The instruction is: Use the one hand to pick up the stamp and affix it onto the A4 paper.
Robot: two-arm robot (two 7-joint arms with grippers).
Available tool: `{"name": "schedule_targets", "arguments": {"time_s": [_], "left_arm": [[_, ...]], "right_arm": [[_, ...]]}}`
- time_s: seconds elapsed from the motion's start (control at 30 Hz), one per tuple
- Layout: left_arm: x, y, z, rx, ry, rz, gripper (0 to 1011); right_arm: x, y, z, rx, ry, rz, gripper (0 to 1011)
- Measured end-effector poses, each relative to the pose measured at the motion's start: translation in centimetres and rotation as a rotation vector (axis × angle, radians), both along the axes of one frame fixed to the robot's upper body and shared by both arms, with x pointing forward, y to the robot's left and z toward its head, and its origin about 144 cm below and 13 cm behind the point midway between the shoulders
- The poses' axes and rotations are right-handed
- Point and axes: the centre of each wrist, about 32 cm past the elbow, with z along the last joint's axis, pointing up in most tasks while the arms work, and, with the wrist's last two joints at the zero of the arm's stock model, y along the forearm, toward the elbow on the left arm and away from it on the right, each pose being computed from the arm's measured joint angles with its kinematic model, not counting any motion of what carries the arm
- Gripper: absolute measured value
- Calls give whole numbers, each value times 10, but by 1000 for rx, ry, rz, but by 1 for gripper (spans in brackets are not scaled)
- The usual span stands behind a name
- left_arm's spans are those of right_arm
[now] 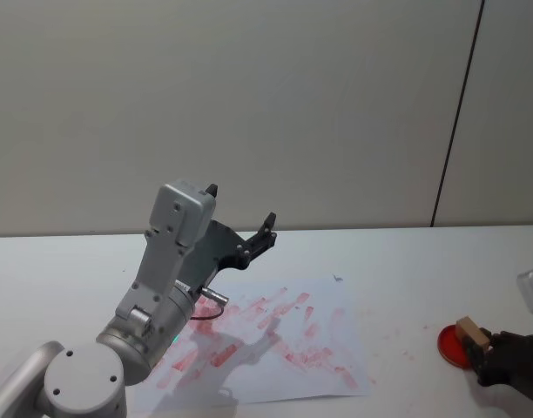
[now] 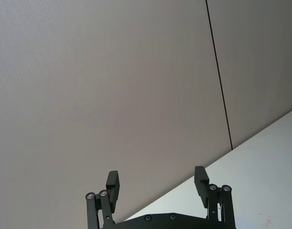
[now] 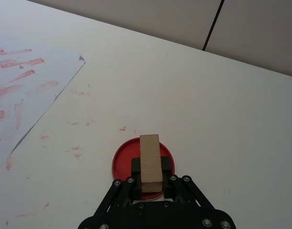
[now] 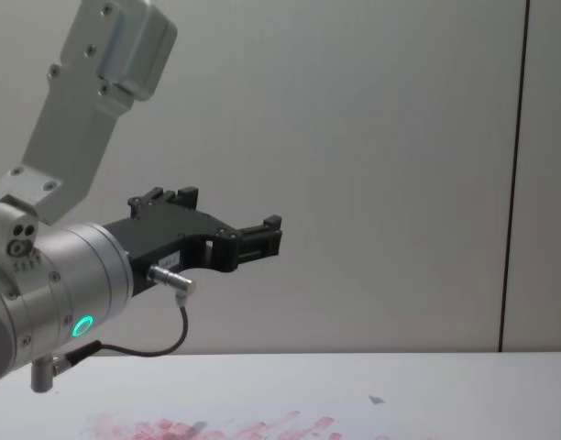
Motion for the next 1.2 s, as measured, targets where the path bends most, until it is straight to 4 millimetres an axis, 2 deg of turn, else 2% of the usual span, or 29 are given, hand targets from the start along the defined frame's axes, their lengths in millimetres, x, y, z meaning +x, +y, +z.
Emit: {"name": "schedule_targets", "arguments": {"time_s": [0.3,0.63,0.93,1.2], "left_arm": [[0,0,0,0,0,0,1002],[0,0,0,0,0,0,1001],[0,0,0,0,0,0,1002],[0,0,0,0,0,0,1002]], "right_arm": [[1,2,3,17,-17,8,220],[6,14,22,112,-103,65,219],[15,43,36,207,-143,162,219],[24,70,33,217,-90,210,219]]}}
